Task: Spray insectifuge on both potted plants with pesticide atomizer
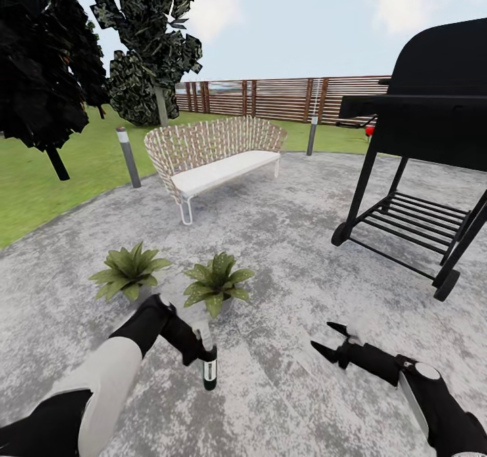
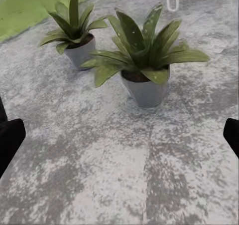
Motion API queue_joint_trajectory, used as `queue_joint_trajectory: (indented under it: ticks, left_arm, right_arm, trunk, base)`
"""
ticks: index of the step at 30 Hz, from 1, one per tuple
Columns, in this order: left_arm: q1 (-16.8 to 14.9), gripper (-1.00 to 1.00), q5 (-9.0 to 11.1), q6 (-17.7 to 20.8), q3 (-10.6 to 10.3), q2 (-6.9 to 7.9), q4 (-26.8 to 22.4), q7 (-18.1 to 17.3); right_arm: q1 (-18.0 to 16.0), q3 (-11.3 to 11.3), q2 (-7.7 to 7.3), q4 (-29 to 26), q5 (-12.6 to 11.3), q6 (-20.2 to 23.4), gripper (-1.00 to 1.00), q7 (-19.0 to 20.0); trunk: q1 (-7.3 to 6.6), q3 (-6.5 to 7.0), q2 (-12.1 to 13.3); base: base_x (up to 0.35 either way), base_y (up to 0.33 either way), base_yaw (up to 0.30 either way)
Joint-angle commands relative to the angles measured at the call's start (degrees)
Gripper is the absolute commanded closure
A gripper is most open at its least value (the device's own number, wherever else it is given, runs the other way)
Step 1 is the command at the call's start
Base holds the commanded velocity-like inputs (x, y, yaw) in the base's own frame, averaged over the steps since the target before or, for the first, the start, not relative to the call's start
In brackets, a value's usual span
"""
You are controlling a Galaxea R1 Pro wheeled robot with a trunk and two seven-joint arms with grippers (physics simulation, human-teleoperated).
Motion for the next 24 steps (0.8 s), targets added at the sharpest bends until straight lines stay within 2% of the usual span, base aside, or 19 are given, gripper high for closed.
queue_joint_trajectory:
  ticks: [1, 4, 8, 10, 11, 13, 17, 21, 22, 24]
  left_arm:
    - [-0.01, 1.00, -0.46, 0.71, 0.49, -0.25, -0.08, -0.37]
    - [0.00, 1.00, -0.46, 0.87, 0.49, -0.52, -0.12, -0.37]
    - [-0.01, 1.00, -0.53, 1.21, 0.41, -0.94, -0.18, -0.37]
    - [-0.06, 1.00, -0.67, 1.22, 0.41, -1.05, -0.21, -0.34]
    - [-0.07, 1.00, -0.78, 1.22, 0.36, -1.10, -0.17, -0.31]
    - [-0.13, 1.00, -0.87, 1.22, 0.26, -1.15, -0.21, -0.29]
    - [-0.24, 1.00, -0.89, 1.17, 0.23, -1.18, -0.22, -0.29]
    - [-0.41, 1.00, -0.91, 0.90, 0.21, -1.52, -0.22, -0.36]
    - [-0.47, 1.00, -0.96, 0.83, -0.20, -2.00, -0.22, -0.34]
    - [-0.51, 1.00, -0.92, 0.89, -2.74, -2.52, -0.26, -0.34]
  right_arm:
    - [-0.03, 0.53, 0.00, -1.00, 0.05, 0.13, -1.00, 1.19]
    - [-0.03, 4.28, -0.07, -2.44, 0.00, 0.30, -1.00, 3.17]
    - [-0.03, 8.18, -0.08, -4.48, -0.03, 0.39, -1.00, 3.88]
    - [-0.03, 10.82, -0.08, -5.68, -0.04, 0.47, -1.00, 3.94]
    - [-0.03, 12.26, -0.08, -6.29, -0.04, 0.49, 1.00, 3.96]
    - [-0.03, 13.82, -0.08, -6.96, -0.04, 0.50, 1.00, 4.05]
    - [-0.03, 14.46, -0.05, -8.43, -0.04, 0.80, 1.00, 5.02]
    - [-0.03, 14.60, 0.01, -10.41, -0.04, 3.53, 1.00, 6.12]
    - [-0.03, 14.71, 0.06, -11.32, -0.04, 3.91, 1.00, 6.52]
    - [-0.03, 16.50, 0.08, -11.91, 0.00, 4.19, 1.00, 7.19]
  trunk:
    - [-0.01, -0.05, -0.02]
    - [-0.01, -0.05, -0.02]
    - [-0.01, -0.05, -0.02]
    - [-0.01, -0.05, -0.02]
    - [-0.01, -0.05, -0.02]
    - [-0.01, -0.05, -0.02]
    - [-0.01, -0.05, -0.02]
    - [-0.01, -0.05, -0.02]
    - [-0.01, -0.05, -0.02]
    - [-0.01, -0.05, -0.02]
  base:
    - [0.000, 0.000, 0.000]
    - [0.000, 0.000, 0.000]
    - [0.000, 0.000, 0.000]
    - [0.000, 0.000, 0.000]
    - [0.000, 0.000, 0.000]
    - [0.000, 0.000, 0.000]
    - [0.000, 0.000, 0.000]
    - [0.000, 0.000, 0.000]
    - [0.000, 0.000, 0.000]
    - [0.000, 0.000, 0.000]
